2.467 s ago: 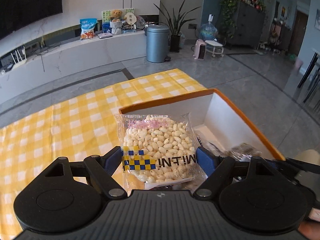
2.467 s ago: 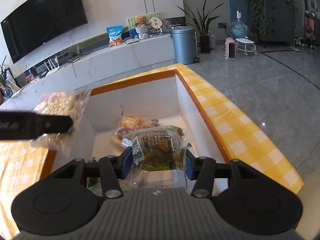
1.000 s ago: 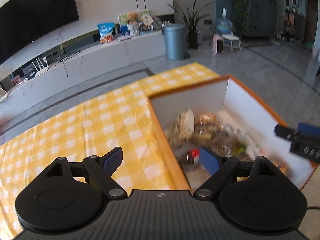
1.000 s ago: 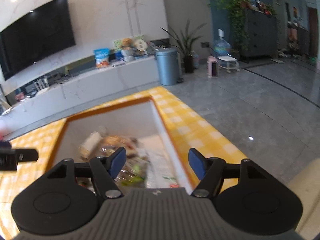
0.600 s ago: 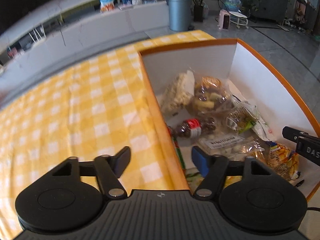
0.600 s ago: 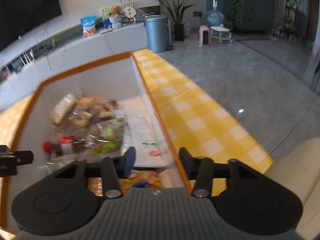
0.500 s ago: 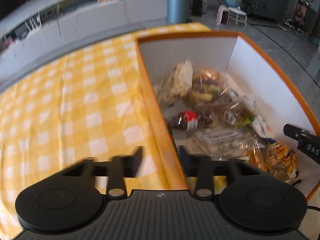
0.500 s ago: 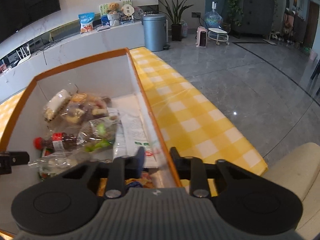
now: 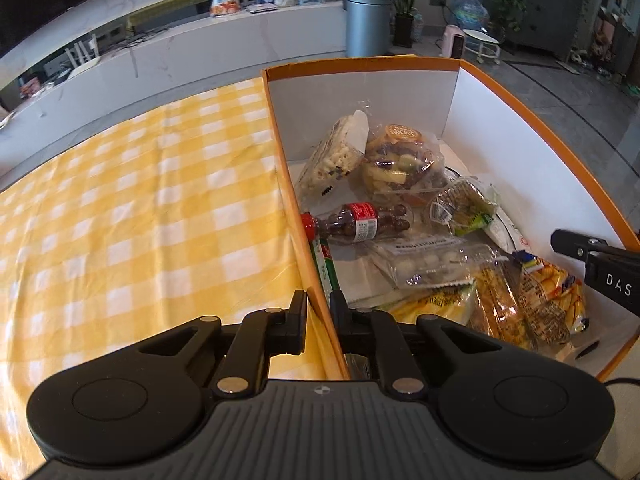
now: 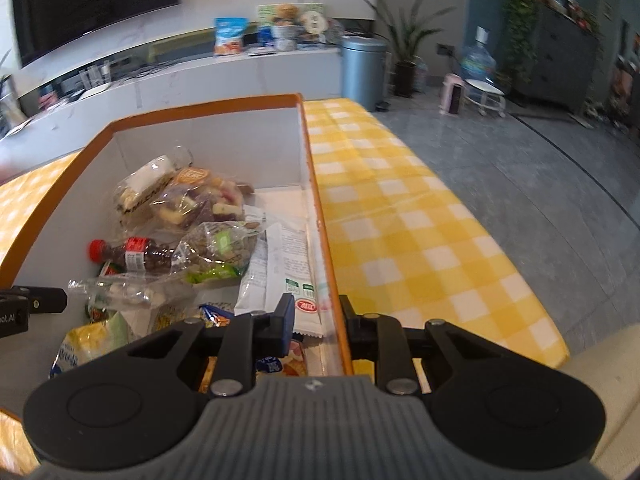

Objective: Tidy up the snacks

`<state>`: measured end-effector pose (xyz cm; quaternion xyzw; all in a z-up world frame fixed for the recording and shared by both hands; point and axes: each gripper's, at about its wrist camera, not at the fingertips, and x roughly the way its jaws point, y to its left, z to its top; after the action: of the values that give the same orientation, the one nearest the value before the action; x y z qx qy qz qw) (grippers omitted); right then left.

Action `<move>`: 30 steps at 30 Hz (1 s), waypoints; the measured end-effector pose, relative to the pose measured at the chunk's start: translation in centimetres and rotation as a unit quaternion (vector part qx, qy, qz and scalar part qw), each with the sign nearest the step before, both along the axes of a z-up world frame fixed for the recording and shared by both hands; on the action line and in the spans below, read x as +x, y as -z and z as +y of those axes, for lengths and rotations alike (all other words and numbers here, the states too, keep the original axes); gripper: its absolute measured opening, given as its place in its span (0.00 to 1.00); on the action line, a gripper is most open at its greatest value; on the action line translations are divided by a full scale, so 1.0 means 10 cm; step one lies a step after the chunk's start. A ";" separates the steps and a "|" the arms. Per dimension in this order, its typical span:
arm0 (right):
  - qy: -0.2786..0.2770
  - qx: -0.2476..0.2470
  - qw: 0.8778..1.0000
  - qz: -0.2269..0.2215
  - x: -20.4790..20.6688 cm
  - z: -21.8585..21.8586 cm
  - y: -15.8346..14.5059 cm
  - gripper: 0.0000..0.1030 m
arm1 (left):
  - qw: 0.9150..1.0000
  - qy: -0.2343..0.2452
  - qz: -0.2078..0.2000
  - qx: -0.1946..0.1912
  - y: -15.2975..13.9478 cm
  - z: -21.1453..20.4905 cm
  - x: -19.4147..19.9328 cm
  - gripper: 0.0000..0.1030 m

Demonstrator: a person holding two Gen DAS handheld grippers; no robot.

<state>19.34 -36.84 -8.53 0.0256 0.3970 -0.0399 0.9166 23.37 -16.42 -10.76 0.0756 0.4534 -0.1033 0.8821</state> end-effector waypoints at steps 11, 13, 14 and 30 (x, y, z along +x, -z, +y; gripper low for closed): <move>-0.105 -0.001 0.993 -0.057 -0.03 0.39 0.02 0.20 | 0.999 -0.040 -0.012 0.010 -0.01 0.26 -0.29 0.13; -0.110 0.001 0.992 -0.059 -0.03 0.45 0.02 0.20 | 0.999 -0.046 -0.010 0.004 -0.02 0.30 -0.30 0.14; -0.112 0.000 0.992 -0.058 -0.02 0.49 0.01 0.20 | 0.999 -0.049 -0.008 0.002 -0.02 0.31 -0.29 0.14; -0.071 0.016 0.987 -0.144 -0.20 0.57 -0.23 0.44 | 0.995 -0.066 -0.007 -0.072 -0.16 0.53 -0.38 0.21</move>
<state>17.38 -31.14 -6.19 0.0171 0.2621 0.0359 0.9642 19.58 -11.09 -9.17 -0.0170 0.4426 -0.0769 0.8932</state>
